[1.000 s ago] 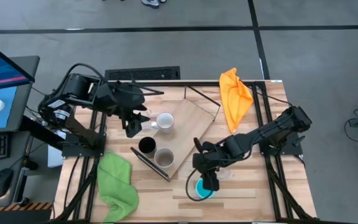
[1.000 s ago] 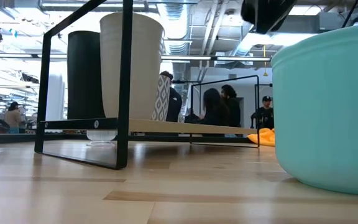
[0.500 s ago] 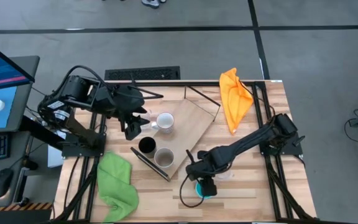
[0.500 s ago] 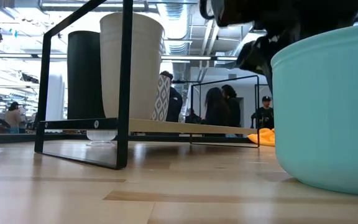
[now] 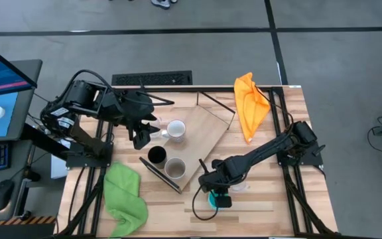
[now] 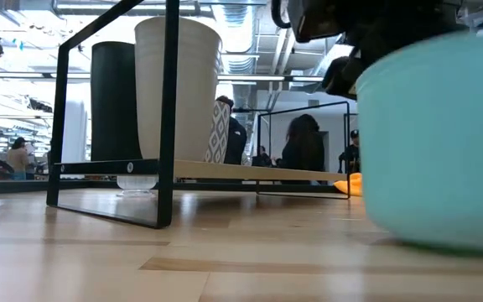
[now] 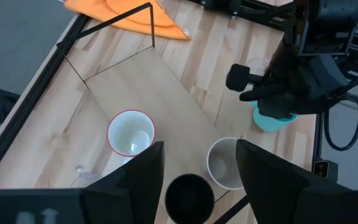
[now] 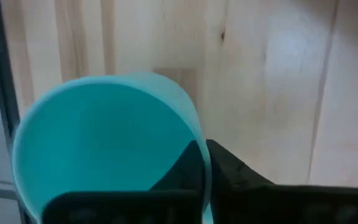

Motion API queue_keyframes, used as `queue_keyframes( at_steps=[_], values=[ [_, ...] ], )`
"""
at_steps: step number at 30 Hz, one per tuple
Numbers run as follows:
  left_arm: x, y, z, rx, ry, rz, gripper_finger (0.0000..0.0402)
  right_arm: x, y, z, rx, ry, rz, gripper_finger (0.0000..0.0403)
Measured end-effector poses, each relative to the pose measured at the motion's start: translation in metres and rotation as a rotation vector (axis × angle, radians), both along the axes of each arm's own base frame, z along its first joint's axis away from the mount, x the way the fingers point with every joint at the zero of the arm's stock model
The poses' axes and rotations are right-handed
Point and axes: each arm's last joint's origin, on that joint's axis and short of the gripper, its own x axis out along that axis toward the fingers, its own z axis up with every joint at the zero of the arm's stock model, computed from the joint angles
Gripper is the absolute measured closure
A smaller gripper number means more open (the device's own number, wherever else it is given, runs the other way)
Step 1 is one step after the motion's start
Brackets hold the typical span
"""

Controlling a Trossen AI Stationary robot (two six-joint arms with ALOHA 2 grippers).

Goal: Stack small to large cups/mugs on shelf
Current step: Put the blue cup on the shelf aligned with the white cup

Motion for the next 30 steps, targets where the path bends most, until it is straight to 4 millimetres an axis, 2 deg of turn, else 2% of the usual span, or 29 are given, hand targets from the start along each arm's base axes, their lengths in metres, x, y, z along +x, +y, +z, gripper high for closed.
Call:
queue_keyframes(
  at_steps=[2,6,13,18,23,26,30],
  values=[
    [0.000,0.000,0.000,0.000,0.000,0.000,0.0211,0.001,0.000,0.001,0.004,-0.009,0.000,0.0387],
    [0.000,0.000,0.000,-0.002,-0.001,-0.002,0.0211,0.000,0.000,0.006,0.003,-0.004,-0.016,0.0387],
    [-0.005,0.001,0.002,-0.004,-0.011,-0.002,0.0211,0.008,-0.012,0.050,-0.027,-0.036,-0.031,0.0391],
    [-0.010,0.001,0.005,-0.007,-0.025,-0.002,0.0211,0.015,-0.038,0.088,-0.113,-0.057,-0.060,0.0394],
    [-0.017,0.002,0.009,-0.013,-0.042,0.002,0.0211,0.021,-0.068,0.114,-0.159,-0.089,-0.141,0.0394],
    [-0.021,0.003,0.011,-0.015,-0.053,0.003,0.0211,0.024,-0.085,0.122,-0.195,-0.106,-0.187,0.0394],
    [-0.027,0.004,0.013,-0.011,-0.067,0.009,0.0211,0.028,-0.107,0.122,-0.206,-0.107,-0.238,0.0394]
  ],
)
